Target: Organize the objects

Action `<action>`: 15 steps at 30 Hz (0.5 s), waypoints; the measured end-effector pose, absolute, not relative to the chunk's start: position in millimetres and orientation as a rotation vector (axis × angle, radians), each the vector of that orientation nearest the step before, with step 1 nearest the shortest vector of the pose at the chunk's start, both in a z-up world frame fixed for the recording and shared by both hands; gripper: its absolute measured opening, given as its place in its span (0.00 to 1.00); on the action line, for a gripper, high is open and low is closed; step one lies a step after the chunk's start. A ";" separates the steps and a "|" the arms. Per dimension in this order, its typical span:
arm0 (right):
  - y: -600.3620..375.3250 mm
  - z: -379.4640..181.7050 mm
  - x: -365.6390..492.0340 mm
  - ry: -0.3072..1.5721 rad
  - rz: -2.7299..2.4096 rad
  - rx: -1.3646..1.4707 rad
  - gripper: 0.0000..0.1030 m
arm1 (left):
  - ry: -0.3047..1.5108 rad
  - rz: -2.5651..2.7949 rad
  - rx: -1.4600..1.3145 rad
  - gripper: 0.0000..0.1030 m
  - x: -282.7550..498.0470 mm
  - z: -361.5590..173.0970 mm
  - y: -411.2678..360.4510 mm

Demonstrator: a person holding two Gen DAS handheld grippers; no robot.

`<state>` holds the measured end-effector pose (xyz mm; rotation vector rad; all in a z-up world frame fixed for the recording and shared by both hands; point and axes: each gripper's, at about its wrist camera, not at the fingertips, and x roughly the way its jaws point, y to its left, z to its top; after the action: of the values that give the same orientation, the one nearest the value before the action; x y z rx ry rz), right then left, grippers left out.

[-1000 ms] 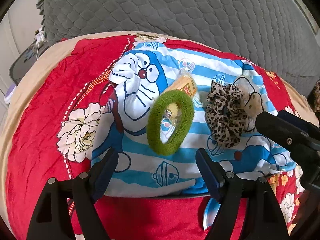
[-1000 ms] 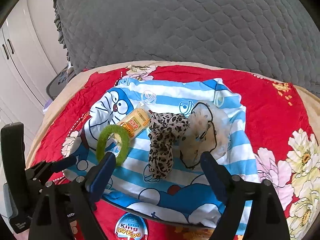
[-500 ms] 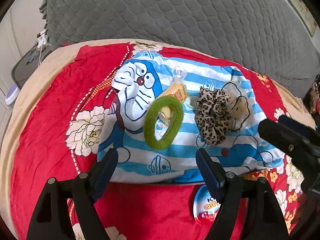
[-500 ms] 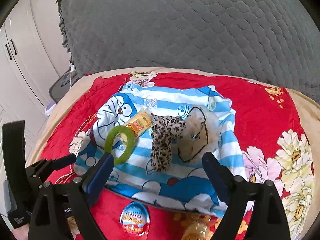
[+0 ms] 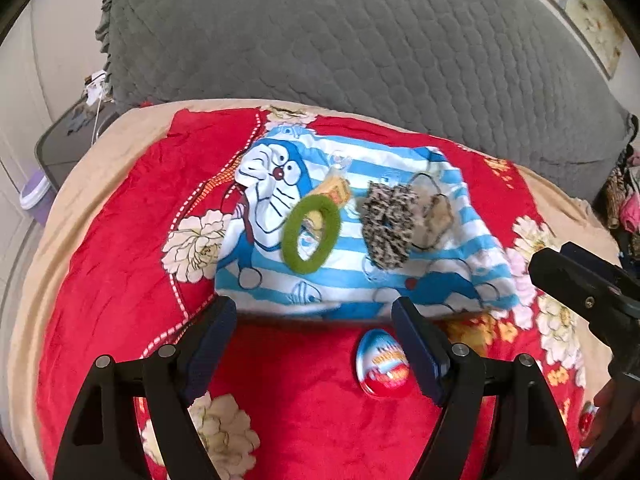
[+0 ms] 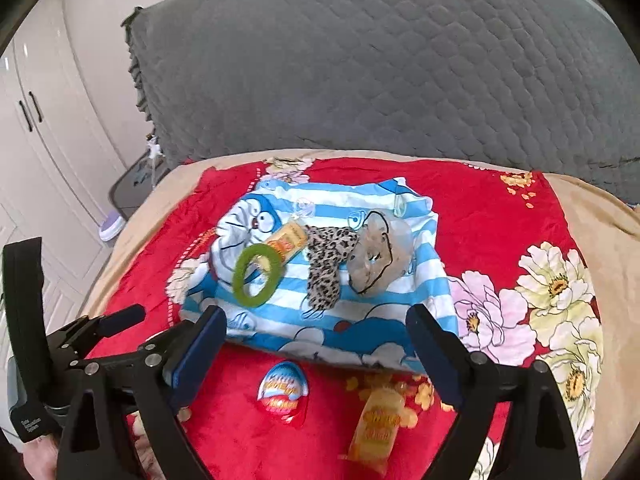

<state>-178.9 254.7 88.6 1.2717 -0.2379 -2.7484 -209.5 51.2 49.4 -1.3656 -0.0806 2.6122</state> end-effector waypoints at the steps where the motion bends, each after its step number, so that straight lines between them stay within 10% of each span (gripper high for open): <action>1: 255.0 91.7 -173.9 -0.247 -2.749 1.269 0.89 | -0.085 2.612 -1.360 0.79 -204.6 52.4 51.4; 15: 262.3 141.6 -88.4 -0.293 -2.792 1.179 0.90 | -0.068 2.605 -1.273 0.79 -133.8 98.6 59.1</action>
<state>-88.4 262.3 141.6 1.1791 -0.2930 -2.7920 -133.8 59.1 98.6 -1.2726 -0.0680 2.6054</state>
